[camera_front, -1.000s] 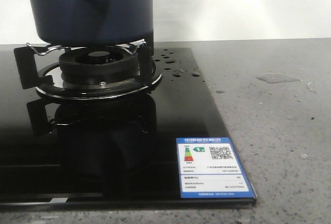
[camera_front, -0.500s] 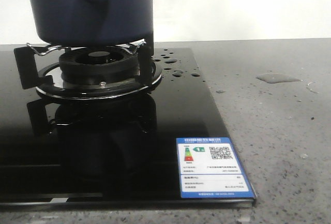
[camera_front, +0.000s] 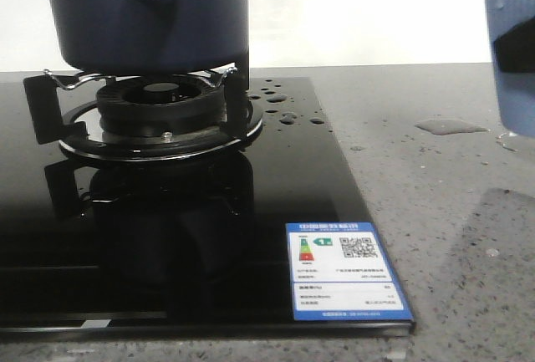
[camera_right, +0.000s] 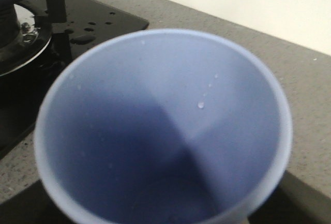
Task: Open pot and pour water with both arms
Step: 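Carry the cup back and set it upright on the counter, release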
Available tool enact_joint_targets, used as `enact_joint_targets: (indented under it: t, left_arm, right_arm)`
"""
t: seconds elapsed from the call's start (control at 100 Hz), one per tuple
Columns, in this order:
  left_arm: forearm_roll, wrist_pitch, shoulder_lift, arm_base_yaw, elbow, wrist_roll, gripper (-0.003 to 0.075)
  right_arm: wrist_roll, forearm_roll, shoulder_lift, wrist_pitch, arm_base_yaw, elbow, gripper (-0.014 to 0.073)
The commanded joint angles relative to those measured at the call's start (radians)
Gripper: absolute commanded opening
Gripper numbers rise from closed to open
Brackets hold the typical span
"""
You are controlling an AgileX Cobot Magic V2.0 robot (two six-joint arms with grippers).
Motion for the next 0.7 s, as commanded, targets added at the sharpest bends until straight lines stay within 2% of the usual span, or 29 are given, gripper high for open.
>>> enact_joint_targets:
  t: [0.0, 0.1, 0.19, 0.39, 0.69]
  left_arm:
    - [-0.089, -0.010, -0.003, -0.008, -0.032, -0.011, 0.0294]
    - [-0.091, 0.006, 0.004, -0.008, -0.032, -0.011, 0.0294]
    - [-0.091, 0.012, 0.006, -0.008, -0.031, -0.011, 0.0294]
    - [-0.091, 0.012, 0.006, -0.008, -0.031, -0.011, 0.0294]
    - [-0.097, 0.012, 0.073, -0.008, -0.031, -0.011, 0.0294]
  right_arm:
    - [0.001, 0.026, 0.034, -0.081, -0.007, -0.026, 0.0409]
    - [0.001, 0.064, 0.096, -0.105, -0.007, -0.026, 0.0557]
    - [0.001, 0.085, 0.126, -0.141, -0.007, -0.026, 0.0610]
    - [0.001, 0.088, 0.121, -0.208, -0.007, -0.064, 0.0614]
    - [0.001, 0.003, 0.007, -0.076, -0.007, -0.192, 0.0614]
